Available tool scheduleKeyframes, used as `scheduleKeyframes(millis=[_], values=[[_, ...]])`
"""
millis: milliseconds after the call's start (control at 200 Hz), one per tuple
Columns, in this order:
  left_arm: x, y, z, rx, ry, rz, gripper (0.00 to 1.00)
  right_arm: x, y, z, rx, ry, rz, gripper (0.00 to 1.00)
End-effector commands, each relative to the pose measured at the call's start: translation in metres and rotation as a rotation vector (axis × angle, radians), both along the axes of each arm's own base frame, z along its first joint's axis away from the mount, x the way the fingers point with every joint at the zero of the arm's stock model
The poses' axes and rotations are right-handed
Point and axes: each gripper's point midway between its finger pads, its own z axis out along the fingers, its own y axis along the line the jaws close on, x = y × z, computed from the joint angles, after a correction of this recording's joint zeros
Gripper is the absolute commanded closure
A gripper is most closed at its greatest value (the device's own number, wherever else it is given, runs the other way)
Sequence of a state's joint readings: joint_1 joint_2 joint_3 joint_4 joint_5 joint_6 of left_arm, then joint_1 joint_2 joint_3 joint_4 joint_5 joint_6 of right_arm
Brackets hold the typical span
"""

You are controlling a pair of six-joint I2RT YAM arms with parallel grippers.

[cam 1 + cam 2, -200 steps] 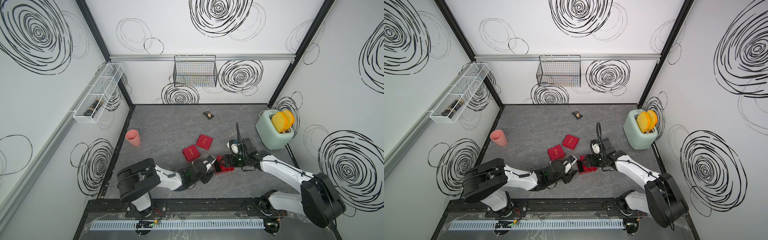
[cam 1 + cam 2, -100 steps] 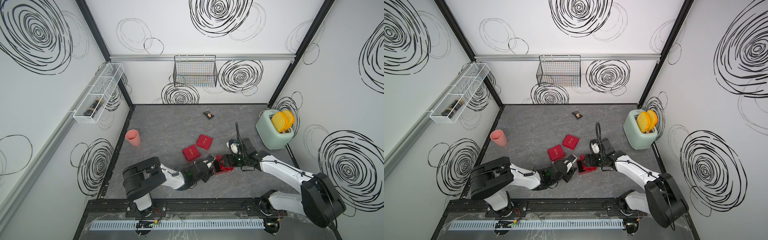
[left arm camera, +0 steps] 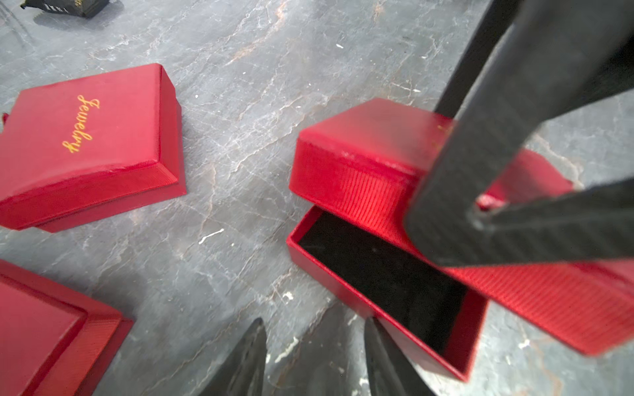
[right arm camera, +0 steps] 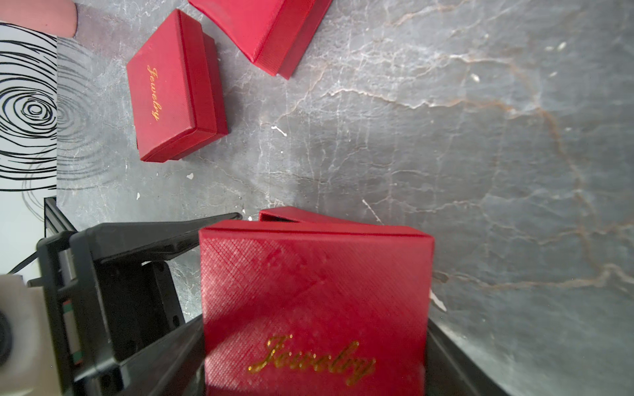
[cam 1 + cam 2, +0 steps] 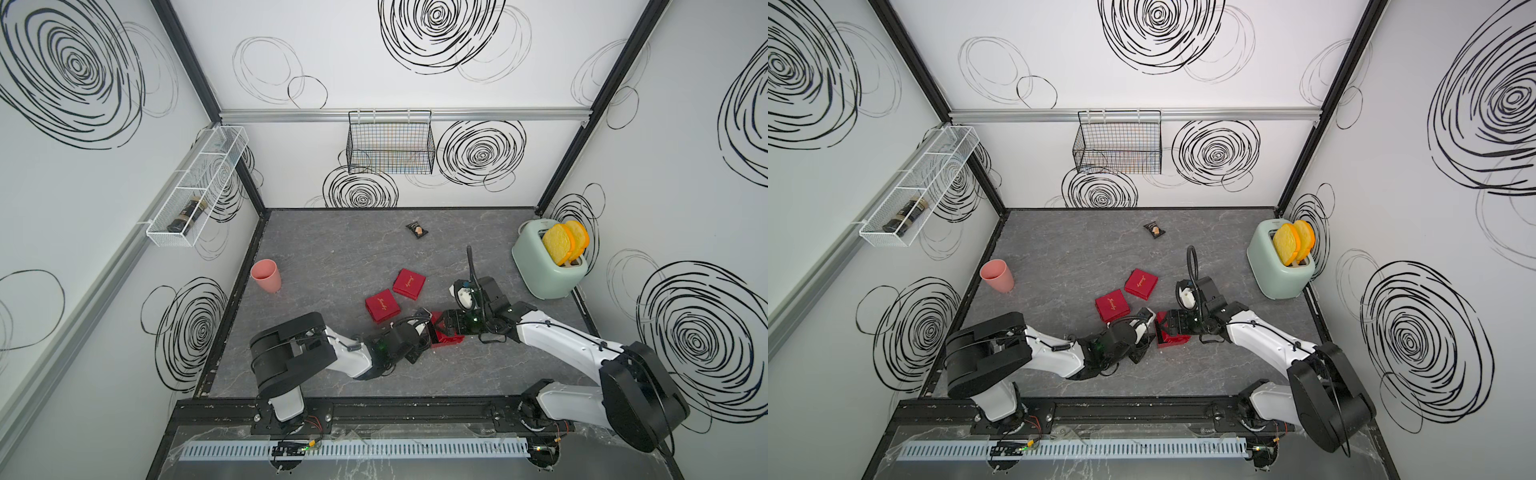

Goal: Take the necklace out of the lift-off lid jewelry box
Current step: Close the lid on the jewelry box.

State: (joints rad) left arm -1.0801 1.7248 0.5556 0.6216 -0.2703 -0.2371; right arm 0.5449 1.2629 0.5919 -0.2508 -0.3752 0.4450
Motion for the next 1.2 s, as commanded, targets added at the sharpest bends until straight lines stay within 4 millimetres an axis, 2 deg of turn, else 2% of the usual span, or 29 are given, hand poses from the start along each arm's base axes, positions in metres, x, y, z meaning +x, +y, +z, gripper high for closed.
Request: scheduleKeyframes(millis=[0,190,435,645,820,1196], values=[[0.003,-0.011,0.011,-0.064,-0.013,0.003,0.5,-0.005,0.006,-0.004,0.01,0.025,0.003,0.19],[0.001,-0.012,0.013,-0.081,-0.01,0.001,0.5,-0.006,0.011,-0.006,-0.001,0.03,-0.001,0.19],[-0.004,-0.013,0.012,-0.096,0.0,-0.003,0.51,-0.007,0.003,-0.017,-0.107,0.031,-0.03,0.18],[-0.006,-0.013,0.013,-0.101,-0.001,0.001,0.51,-0.014,0.009,-0.019,-0.113,0.039,-0.017,0.16],[-0.006,-0.009,0.012,-0.099,0.002,0.012,0.51,-0.015,0.005,-0.021,-0.149,0.036,-0.035,0.15],[-0.007,-0.007,0.012,-0.109,0.007,0.018,0.51,-0.016,0.005,-0.005,-0.1,-0.01,-0.074,0.15]])
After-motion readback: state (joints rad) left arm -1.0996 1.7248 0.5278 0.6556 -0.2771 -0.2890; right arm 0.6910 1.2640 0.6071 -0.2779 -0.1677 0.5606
